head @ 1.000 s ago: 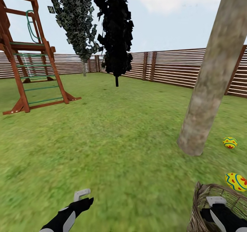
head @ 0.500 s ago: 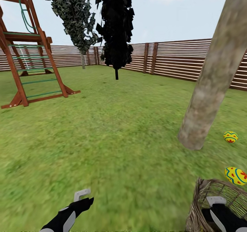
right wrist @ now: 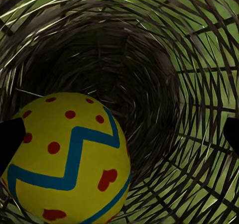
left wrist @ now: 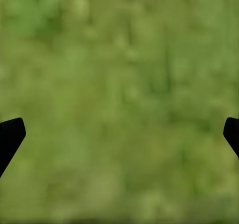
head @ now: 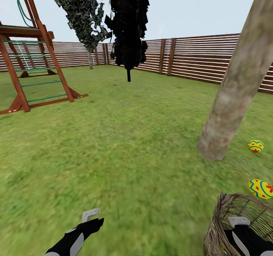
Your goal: Take the three Easter eggs out of the wicker basket on the lawn in the garden, then place them on the lawn next to a single tree (choose any tree) so that all three eggs are next to the same tree and none are left in the basket.
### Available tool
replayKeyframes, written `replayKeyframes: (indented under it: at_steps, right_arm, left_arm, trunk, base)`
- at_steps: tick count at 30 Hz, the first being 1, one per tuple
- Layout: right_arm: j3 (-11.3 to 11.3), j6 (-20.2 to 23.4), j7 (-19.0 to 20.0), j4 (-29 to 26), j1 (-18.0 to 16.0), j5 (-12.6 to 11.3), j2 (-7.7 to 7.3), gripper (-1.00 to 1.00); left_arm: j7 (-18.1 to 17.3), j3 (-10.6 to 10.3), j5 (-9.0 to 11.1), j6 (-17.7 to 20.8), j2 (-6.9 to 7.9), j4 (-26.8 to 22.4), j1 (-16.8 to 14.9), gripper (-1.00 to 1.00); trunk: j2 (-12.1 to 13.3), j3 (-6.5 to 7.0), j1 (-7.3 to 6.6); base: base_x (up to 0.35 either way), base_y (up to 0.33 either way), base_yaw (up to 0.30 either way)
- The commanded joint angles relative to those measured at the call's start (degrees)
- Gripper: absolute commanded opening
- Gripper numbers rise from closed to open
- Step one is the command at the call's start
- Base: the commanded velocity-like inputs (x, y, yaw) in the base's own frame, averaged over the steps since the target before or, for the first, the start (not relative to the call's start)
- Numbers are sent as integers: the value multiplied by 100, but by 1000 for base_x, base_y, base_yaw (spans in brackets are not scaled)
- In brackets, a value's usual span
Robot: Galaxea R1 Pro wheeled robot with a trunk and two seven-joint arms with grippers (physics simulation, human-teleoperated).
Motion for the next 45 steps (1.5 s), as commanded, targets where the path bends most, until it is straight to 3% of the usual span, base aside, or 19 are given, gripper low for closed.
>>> replayKeyframes:
  at_steps: [1, 25, 45]
  right_arm:
    - [47, 36, -33, -11, -1, -44, -5, 100]
    - [56, 32, -33, -5, -1, -37, 10, 100]
    - [56, 32, -33, -2, -1, -36, 12, 100]
  left_arm:
    - [-30, 38, 19, 26, -4, -9, -1, 100]
    - [-31, 39, 19, 10, -12, -8, -1, 100]
    - [18, 76, 109, 14, 15, -133, -1, 100]
  trunk:
    - [-2, -5, -1]
    - [-2, -5, -1]
    - [-29, -448, 50]
  base:
    - [0, 0, 0]
    - [52, -23, 0]
    - [0, 0, 0]
